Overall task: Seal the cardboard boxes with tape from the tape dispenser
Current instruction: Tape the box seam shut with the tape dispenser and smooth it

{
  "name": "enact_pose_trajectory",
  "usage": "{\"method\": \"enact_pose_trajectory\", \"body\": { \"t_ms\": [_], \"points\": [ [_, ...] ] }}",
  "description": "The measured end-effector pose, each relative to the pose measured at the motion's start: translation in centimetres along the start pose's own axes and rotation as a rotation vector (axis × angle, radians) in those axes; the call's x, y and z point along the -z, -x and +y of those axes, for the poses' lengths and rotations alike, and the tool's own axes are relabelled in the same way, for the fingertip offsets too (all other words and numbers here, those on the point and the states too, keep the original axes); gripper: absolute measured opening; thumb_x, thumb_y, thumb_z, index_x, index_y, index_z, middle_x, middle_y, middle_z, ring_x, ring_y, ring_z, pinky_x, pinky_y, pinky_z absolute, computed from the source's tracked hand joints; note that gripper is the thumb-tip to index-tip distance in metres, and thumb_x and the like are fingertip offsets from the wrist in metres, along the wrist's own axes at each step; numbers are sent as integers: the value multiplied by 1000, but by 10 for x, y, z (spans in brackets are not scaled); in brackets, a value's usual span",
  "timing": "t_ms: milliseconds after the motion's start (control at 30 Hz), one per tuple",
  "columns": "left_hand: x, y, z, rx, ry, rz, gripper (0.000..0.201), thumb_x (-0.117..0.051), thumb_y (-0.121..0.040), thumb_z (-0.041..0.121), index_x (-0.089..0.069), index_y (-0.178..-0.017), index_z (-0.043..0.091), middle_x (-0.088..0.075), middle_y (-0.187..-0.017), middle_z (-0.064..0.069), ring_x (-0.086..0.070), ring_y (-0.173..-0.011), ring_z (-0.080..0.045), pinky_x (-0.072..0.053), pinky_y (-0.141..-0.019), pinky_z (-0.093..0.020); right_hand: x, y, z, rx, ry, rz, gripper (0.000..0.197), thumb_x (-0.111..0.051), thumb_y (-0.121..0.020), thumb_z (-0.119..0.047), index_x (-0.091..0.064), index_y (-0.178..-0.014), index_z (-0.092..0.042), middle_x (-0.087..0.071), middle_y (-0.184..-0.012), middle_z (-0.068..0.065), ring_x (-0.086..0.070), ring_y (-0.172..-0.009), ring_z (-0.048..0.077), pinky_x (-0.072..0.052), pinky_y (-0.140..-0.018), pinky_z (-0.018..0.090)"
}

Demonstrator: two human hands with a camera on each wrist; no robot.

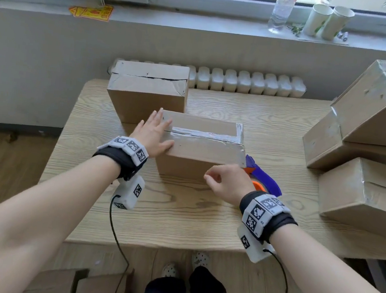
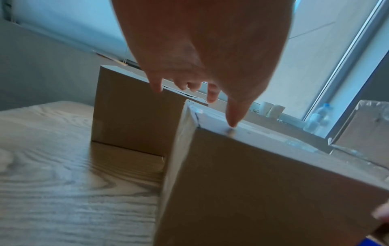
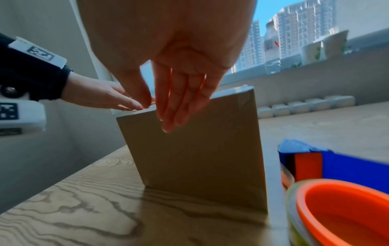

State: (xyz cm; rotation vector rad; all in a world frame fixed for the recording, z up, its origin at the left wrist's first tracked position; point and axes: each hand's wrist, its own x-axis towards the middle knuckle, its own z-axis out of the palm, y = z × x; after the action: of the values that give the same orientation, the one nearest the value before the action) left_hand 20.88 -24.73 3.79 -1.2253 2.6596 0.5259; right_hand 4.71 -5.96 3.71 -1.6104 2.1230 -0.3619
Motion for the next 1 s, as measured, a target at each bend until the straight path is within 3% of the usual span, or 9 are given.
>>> {"method": "enact_pose_trajectory", "body": {
  "t_ms": [100,400,500,533,667,733,833,900,1000],
  "points": [
    [2,-2,0,-32,-37,0,54,-43,-95,41,-30,-145,24,9,-158,-5,8,-145,-19,-5,-117,-43,-5,4,5,-109,10,-21,40,-49,-94,-30,-54,-133,-20,-66,-119,5,-59,-111,23,-47,-93,34],
    [3,9,8,2,204,48,28,-53,-93,31,-67,-115,19,-18,-156,-5,-10,-145,-27,-12,-117,-39,-11,-1,17,-310,-432,-116,74,-59,-91,-27,-18,-150,-9,-30,-152,12,-37,-137,22,-30,-113,36],
    [5,7,6,98,358,131,29,-64,-86,29,-61,-112,17,-53,-132,-14,-50,-111,-24,-38,-91,-30,-12,-2,13,-339,-619,-143,85,-63,-89,-25,-8,-151,-10,-23,-155,14,-27,-142,20,-28,-115,36],
    [5,8,7,111,384,142,33,-66,-84,29,-58,-114,18,-58,-121,-12,-52,-100,-22,-39,-83,-28,-13,-1,11,-351,-681,-155,86,-63,-89,-22,-5,-151,-9,-21,-156,15,-24,-143,19,-29,-114,36],
    [0,15,10,99,445,101,40,-66,-82,19,-57,-121,25,-60,-115,-6,-55,-100,-20,-41,-83,-26,-18,-2,7,-405,-883,-168,98,-64,-89,-25,10,-150,-8,-19,-156,12,-25,-142,18,-32,-113,40],
    [-3,20,14,64,477,82,37,-59,-84,10,-63,-116,29,-60,-100,-3,-55,-77,-13,-42,-70,-20,-18,-2,13,-428,-925,-164,106,-67,-86,-32,17,-149,-16,-24,-152,-2,-35,-135,17,-39,-105,41],
    [-9,26,22,28,582,41,36,-52,-88,1,-69,-109,25,-56,-84,2,-44,-53,-6,-37,-54,-10,-12,-7,24,-437,-969,-117,120,-79,-72,-32,13,-150,-28,-28,-138,-18,-44,-125,17,-48,-95,46],
    [-15,26,28,6,620,21,36,-52,-86,0,-70,-108,21,-55,-72,2,-41,-54,-12,-37,-57,-16,-7,-12,33,-403,-945,-70,125,-83,-56,-30,-3,-151,-27,-36,-147,-10,-49,-125,19,-49,-96,47],
    [-23,25,40,-21,632,20,35,-51,-86,1,-71,-105,22,-44,-52,5,-30,-46,-10,-31,-50,-20,5,-19,44,-326,-912,1,88,-72,-70,5,-29,-144,-13,-50,-133,0,-54,-115,19,-52,-82,27]
  ]
}}
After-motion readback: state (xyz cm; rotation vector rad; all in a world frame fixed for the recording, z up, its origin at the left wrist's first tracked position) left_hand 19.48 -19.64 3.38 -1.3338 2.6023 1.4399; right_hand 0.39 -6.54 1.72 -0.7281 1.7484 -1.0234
